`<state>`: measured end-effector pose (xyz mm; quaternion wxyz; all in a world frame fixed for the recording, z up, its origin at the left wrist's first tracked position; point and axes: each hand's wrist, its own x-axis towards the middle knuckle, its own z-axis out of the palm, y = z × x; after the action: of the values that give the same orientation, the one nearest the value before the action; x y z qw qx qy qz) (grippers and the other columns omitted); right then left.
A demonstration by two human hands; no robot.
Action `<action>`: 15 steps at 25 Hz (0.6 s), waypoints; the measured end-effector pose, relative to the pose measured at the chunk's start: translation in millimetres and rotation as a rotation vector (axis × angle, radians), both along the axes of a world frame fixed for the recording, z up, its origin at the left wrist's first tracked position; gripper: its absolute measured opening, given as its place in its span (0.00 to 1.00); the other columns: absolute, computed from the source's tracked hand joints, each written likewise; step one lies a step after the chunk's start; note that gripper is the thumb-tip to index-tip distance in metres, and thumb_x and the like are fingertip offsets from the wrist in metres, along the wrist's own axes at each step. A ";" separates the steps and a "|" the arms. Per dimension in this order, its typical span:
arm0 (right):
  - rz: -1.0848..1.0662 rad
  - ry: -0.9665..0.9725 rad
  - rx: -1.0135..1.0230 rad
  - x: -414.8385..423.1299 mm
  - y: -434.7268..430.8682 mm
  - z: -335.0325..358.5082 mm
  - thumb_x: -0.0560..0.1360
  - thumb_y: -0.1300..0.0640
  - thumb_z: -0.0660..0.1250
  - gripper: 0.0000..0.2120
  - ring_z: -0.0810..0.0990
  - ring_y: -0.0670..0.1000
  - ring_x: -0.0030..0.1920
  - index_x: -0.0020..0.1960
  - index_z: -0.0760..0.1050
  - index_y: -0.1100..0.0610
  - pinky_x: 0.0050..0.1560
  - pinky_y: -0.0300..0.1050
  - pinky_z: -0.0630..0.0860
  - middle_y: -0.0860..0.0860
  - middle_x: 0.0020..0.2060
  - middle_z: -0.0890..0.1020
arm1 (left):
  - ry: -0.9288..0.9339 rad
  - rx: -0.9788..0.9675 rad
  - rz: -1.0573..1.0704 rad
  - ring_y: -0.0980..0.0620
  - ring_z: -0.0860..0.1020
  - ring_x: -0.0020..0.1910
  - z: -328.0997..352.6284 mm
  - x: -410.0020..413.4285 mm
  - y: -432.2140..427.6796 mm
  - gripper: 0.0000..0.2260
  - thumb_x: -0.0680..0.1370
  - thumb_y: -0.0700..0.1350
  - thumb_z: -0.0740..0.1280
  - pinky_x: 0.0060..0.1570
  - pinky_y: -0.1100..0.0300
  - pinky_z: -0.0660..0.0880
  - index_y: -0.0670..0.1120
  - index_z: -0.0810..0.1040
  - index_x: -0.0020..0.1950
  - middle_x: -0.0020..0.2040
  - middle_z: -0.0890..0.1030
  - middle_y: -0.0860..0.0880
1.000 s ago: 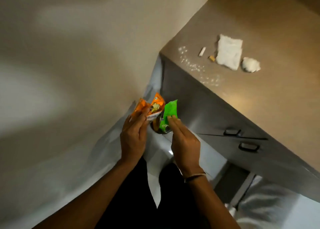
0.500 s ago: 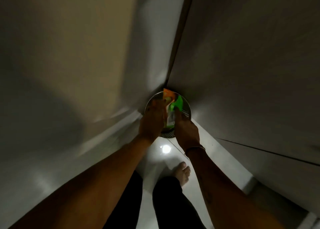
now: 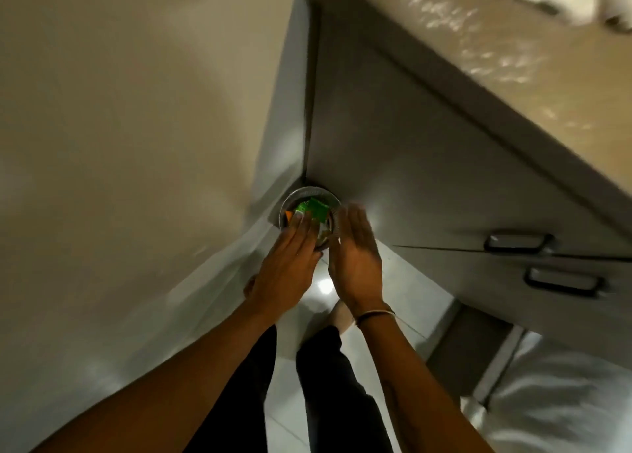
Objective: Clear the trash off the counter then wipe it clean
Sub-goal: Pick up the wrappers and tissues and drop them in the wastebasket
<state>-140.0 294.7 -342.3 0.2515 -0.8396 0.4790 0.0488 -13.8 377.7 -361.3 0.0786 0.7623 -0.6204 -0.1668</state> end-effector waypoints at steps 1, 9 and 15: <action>-0.038 -0.051 -0.078 -2.0 -0.9 35.5 0.85 0.52 0.62 0.35 0.44 0.57 0.86 0.85 0.47 0.55 0.87 0.58 0.51 0.55 0.86 0.47 | 0.007 -0.034 0.002 0.36 0.65 0.82 36.9 -3.4 -7.8 0.27 0.86 0.50 0.60 0.77 0.39 0.71 0.37 0.65 0.81 0.81 0.68 0.35; -0.146 -0.637 -0.609 -24.7 -51.1 228.2 0.84 0.60 0.66 0.20 0.72 0.53 0.79 0.75 0.73 0.61 0.79 0.51 0.71 0.56 0.75 0.76 | 0.140 -0.559 0.055 0.37 0.54 0.86 215.2 -3.3 -76.7 0.26 0.89 0.50 0.55 0.83 0.40 0.61 0.38 0.59 0.84 0.87 0.54 0.39; -0.225 -0.430 -0.736 -49.7 -153.4 292.4 0.83 0.58 0.67 0.22 0.72 0.57 0.77 0.77 0.71 0.55 0.77 0.51 0.71 0.57 0.76 0.73 | 0.087 -0.644 -0.145 0.42 0.51 0.87 294.7 -0.2 -201.4 0.29 0.86 0.49 0.63 0.85 0.47 0.57 0.43 0.59 0.85 0.88 0.54 0.42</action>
<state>-189.7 141.3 -49.9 0.0336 -0.8068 0.4899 -0.3287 -14.0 176.3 -66.5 0.3296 0.6443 -0.6901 0.0003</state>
